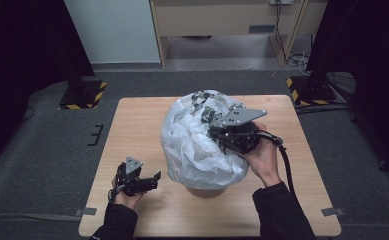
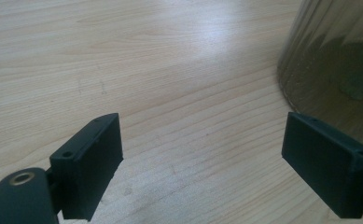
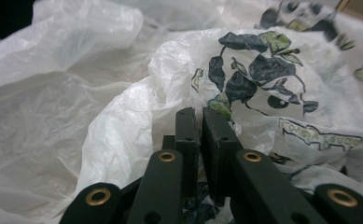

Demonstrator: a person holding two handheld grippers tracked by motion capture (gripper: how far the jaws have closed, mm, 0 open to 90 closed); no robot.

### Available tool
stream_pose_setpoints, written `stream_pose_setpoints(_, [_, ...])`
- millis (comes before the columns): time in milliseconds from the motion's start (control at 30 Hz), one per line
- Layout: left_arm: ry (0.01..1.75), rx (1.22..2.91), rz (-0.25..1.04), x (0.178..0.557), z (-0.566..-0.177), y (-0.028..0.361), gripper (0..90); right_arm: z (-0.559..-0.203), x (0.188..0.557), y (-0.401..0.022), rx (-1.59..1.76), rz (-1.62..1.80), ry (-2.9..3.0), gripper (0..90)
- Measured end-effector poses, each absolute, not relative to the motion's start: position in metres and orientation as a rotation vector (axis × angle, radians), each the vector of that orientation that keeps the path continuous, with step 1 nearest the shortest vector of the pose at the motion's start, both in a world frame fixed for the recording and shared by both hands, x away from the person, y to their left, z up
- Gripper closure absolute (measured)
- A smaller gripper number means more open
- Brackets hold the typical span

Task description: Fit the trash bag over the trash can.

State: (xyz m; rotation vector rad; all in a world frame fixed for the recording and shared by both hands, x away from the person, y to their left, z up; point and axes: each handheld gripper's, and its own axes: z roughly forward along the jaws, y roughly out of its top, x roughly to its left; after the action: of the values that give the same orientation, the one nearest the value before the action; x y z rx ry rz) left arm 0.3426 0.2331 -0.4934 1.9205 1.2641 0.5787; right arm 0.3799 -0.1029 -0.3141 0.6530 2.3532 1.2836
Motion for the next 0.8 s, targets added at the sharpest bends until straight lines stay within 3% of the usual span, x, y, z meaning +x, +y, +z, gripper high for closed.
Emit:
stream_pose_setpoints(333, [1.263, 1.926, 0.575, 0.343, -0.494, 0.232, 11.9, -0.315, 0.377, -0.105, 0.633, 1.317, 2.308, 77.9])
stream_pose_setpoints(800, [1.263, 1.919, 0.574, 0.343, -0.493, 0.233, 11.9, -0.271, 0.365, -0.115, 0.629, 1.476, 1.997, 43.2])
